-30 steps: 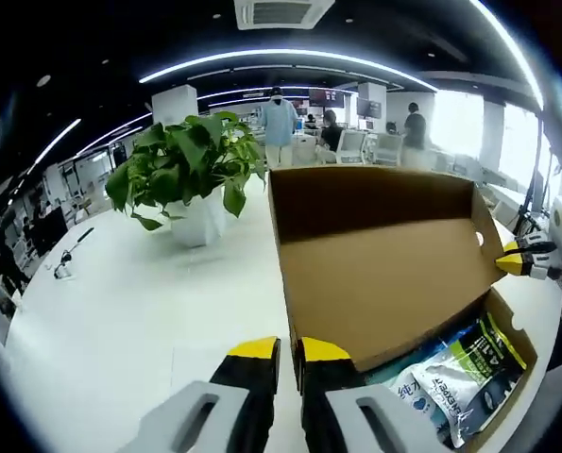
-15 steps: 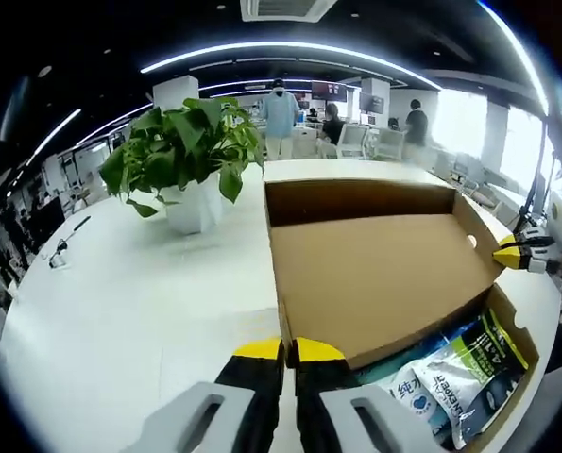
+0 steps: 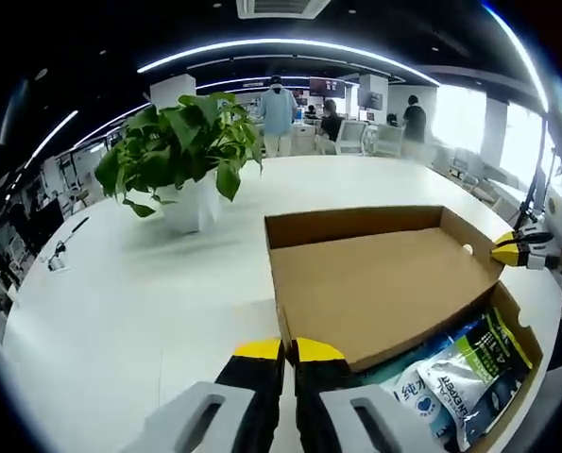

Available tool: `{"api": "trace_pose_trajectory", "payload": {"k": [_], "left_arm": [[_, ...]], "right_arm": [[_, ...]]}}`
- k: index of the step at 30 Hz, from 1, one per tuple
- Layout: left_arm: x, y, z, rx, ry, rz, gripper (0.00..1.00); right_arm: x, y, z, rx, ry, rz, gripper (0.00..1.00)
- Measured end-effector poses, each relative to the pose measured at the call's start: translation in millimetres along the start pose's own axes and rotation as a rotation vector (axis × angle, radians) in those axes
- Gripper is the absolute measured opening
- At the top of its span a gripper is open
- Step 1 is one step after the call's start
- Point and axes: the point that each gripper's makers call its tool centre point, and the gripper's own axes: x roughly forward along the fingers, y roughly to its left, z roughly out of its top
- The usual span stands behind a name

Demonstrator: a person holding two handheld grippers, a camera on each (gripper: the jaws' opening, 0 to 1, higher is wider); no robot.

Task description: Operate the shoe box by opening the lid, removing the specified soft item, and placing it in the target area until the item is outside and the box remains undamaged.

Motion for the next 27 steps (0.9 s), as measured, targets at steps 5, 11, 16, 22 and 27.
{"api": "trace_pose_trajectory", "payload": {"k": [5, 11, 16, 22, 27], "left_arm": [[2.7, 0.0, 0.0, 0.005, 0.009, 0.0, 0.02], [5.3, -0.4, -1.2, 0.01, 0.02, 0.002, 0.03], [7.4, -0.3, -2.3, 0.015, 0.029, 0.001, 0.03], [10.1, 0.1, -3.9, 0.005, 0.037, 0.0, 0.03], [11.2, -0.4, -5.2, -0.003, 0.048, -0.002, 0.03]], "right_arm": [[2.4, 0.1, -1.3, 0.0, 0.013, 0.005, 0.04], [5.7, -1.0, -4.1, 0.002, 0.032, 0.009, 0.04], [8.2, -0.9, -6.0, 0.005, 0.052, 0.014, 0.04], [12.0, -1.4, -8.5, 0.003, 0.079, 0.022, 0.04], [12.7, -1.9, -9.8, 0.018, 0.092, 0.027, 0.04]]}}
